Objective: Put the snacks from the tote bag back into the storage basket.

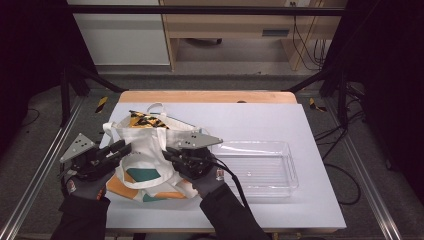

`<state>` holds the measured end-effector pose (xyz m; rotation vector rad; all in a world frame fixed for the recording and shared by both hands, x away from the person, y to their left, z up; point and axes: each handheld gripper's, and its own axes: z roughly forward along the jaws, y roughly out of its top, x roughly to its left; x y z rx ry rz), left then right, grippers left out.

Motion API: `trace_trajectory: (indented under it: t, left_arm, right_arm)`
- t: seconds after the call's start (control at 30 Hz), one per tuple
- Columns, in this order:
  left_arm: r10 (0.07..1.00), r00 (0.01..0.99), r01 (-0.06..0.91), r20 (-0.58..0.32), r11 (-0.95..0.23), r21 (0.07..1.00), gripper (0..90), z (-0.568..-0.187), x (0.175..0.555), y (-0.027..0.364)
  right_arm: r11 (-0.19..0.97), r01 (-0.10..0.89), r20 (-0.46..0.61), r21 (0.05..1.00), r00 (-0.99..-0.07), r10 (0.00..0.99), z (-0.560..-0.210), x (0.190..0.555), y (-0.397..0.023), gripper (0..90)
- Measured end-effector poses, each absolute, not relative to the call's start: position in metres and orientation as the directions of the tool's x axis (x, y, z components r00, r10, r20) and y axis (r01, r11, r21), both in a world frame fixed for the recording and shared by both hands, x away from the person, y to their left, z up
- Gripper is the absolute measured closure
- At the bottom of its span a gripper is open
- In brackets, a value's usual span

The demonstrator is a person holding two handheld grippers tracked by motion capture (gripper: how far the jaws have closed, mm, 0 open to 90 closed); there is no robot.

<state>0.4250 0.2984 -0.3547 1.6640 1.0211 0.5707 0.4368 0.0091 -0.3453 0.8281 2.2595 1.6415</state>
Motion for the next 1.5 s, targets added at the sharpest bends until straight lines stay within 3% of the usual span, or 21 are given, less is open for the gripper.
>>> trace_trajectory:
  t: [0.03,0.17,0.23,0.4,0.6,0.77,0.83,1.0,1.13,1.5]
  left_arm:
    - [0.845,0.521,0.345,-0.118,-0.082,0.935,66.3,-0.355,0.425,0.298]
    - [0.845,0.524,0.36,-0.105,-0.108,0.927,82.4,-0.356,0.424,0.294]
    - [0.847,0.523,0.365,-0.101,-0.116,0.924,85.6,-0.356,0.424,0.293]
    - [0.849,0.52,0.369,-0.098,-0.119,0.922,87.7,-0.356,0.423,0.293]
    - [0.853,0.512,0.369,-0.096,-0.118,0.922,88.3,-0.355,0.418,0.295]
    - [0.853,0.514,0.369,-0.095,-0.12,0.922,88.5,-0.357,0.413,0.297]
    - [0.853,0.514,0.369,-0.092,-0.123,0.921,88.4,-0.358,0.411,0.298]
    - [0.849,0.521,0.364,-0.082,-0.134,0.922,88.4,-0.363,0.401,0.301]
    - [0.846,0.529,0.361,-0.075,-0.144,0.922,88.4,-0.367,0.395,0.302]
    - [0.838,0.541,0.366,-0.07,-0.16,0.917,88.3,-0.371,0.39,0.301]
  right_arm:
    - [0.214,0.308,0.14,0.927,-0.814,0.563,-0.345,0.437,0.009,83.0]
    - [0.217,0.31,0.145,0.925,-0.82,0.554,-0.353,0.432,0.008,82.9]
    - [0.214,0.314,0.15,0.925,-0.819,0.554,-0.354,0.432,0.007,82.8]
    - [0.202,0.32,0.163,0.926,-0.819,0.55,-0.355,0.432,0.003,81.2]
    - [0.17,0.326,0.179,0.93,-0.805,0.566,-0.352,0.435,-0.002,69.1]
    - [0.107,0.304,0.188,0.947,-0.792,0.581,-0.338,0.437,-0.014,67.9]
    - [0.1,0.298,0.186,0.949,-0.789,0.586,-0.336,0.437,-0.016,68.5]
    - [0.081,0.277,0.166,0.957,-0.757,0.631,-0.322,0.451,-0.014,84.2]
    - [0.102,0.294,0.162,0.95,-0.748,0.643,-0.323,0.46,-0.003,89.9]
    - [0.195,0.317,0.131,0.928,-0.769,0.626,-0.338,0.459,0.015,90.0]
